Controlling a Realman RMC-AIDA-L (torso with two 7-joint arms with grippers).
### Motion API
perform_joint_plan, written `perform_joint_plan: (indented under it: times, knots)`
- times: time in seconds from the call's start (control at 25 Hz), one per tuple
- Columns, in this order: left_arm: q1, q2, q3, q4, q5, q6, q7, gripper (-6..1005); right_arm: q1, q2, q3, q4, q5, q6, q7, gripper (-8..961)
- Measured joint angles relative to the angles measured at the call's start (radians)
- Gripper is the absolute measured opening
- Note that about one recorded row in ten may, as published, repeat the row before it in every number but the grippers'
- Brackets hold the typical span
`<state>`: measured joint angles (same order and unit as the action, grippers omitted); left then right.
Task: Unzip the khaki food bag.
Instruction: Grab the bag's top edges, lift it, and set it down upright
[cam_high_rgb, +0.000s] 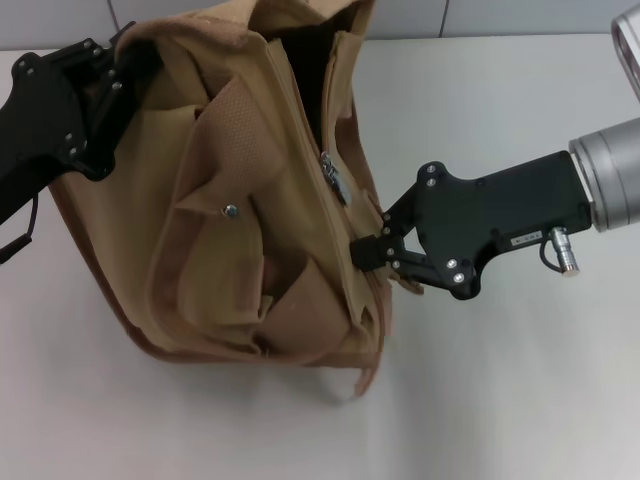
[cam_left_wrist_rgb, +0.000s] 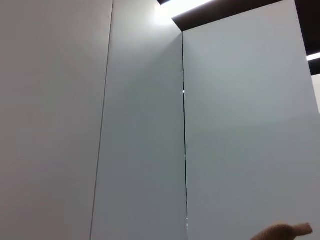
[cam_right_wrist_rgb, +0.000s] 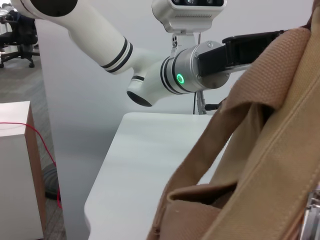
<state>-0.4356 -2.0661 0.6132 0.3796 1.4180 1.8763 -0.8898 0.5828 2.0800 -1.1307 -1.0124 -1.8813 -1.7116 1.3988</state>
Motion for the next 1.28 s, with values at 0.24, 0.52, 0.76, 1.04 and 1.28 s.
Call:
perform_joint_plan:
  times: [0.24, 0.52, 0.76, 1.04, 1.28]
  knots:
    - [0.000, 0.000, 0.000, -0.001, 0.000, 0.003, -0.001, 67, -0.013, 0.001, 0.064, 0.021, 0.056, 0.002, 0.008, 0]
    - [0.000, -0.002, 0.008, -0.001, 0.000, 0.004, 0.000, 68, -0.005, 0.002, 0.139, 0.050, 0.092, 0.003, 0.030, 85]
    - [0.000, -0.003, 0.011, -0.002, 0.000, 0.004, 0.002, 68, -0.003, 0.002, 0.140, 0.053, 0.108, 0.028, 0.037, 191]
    - [0.003, -0.003, 0.012, -0.002, 0.000, 0.007, 0.003, 68, -0.013, 0.000, 0.142, 0.078, 0.163, 0.048, 0.037, 341]
    - [0.003, -0.003, 0.013, -0.002, 0.000, 0.009, 0.003, 68, -0.007, -0.001, 0.136, 0.090, 0.160, 0.050, 0.037, 392]
